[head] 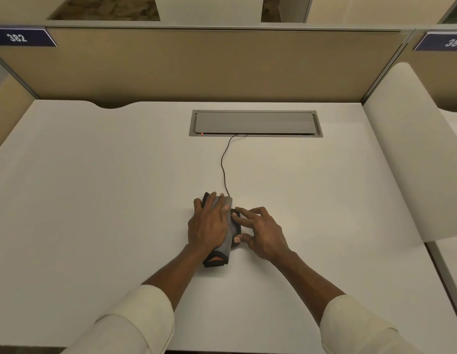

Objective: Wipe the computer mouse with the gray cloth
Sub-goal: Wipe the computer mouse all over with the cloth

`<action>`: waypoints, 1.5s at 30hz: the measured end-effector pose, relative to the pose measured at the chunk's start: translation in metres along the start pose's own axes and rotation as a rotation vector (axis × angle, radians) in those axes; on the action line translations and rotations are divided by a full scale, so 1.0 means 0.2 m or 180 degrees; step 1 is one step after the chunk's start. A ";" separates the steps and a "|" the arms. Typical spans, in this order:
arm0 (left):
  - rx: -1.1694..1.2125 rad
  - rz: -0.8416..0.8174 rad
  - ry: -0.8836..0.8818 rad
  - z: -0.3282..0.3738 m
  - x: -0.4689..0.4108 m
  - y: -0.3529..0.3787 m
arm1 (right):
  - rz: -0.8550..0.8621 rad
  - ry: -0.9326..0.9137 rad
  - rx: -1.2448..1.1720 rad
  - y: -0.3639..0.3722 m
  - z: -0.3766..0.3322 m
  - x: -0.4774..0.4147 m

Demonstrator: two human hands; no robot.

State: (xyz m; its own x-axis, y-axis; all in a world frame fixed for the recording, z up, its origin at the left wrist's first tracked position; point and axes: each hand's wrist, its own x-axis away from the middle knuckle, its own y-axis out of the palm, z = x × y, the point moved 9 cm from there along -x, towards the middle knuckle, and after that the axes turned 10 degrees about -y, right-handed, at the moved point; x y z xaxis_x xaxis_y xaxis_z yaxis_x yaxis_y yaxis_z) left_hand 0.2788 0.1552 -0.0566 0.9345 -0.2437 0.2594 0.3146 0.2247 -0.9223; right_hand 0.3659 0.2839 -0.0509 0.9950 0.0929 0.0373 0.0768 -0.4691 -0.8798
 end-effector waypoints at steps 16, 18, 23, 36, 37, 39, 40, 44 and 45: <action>-0.0270 0.0081 0.0157 -0.20 0.30 0.07 | -0.0041 0.0133 -0.0022 0.01 0.01 0.00; -0.0335 0.0061 0.0193 -0.20 0.35 0.09 | -0.0053 0.0146 -0.0010 0.02 0.02 0.00; -0.0541 0.0005 0.0128 -0.21 0.46 0.16 | -0.0055 0.0129 0.0003 0.02 0.02 0.00; -0.0553 -0.0319 -0.0263 -0.11 0.67 0.28 | -0.0004 0.0123 0.0002 0.03 0.02 0.00; -0.0528 -0.0344 -0.0271 -0.10 0.68 0.28 | -0.0005 0.0120 0.0005 0.03 0.02 0.00; -0.0476 -0.0409 -0.0215 -0.07 0.70 0.28 | -0.0006 0.0126 -0.0015 0.03 0.02 0.00; -0.0440 -0.0416 -0.0156 -0.05 0.72 0.28 | -0.0007 0.0147 -0.0068 0.03 0.03 0.00; -0.0076 -0.0425 0.0006 0.02 0.78 0.24 | 0.0012 0.0207 -0.0261 0.03 0.04 0.00; 0.0059 -0.0429 -0.0005 0.03 0.80 0.23 | 0.0037 0.0233 -0.0302 0.02 0.04 0.00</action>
State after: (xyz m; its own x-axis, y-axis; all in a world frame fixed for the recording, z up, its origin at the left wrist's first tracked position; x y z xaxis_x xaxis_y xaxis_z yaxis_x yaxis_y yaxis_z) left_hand 0.4426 0.1317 -0.0553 0.8838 -0.2715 0.3810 0.4403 0.2073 -0.8736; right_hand 0.3665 0.2892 -0.0593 0.9976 0.0242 0.0649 0.0675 -0.5511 -0.8317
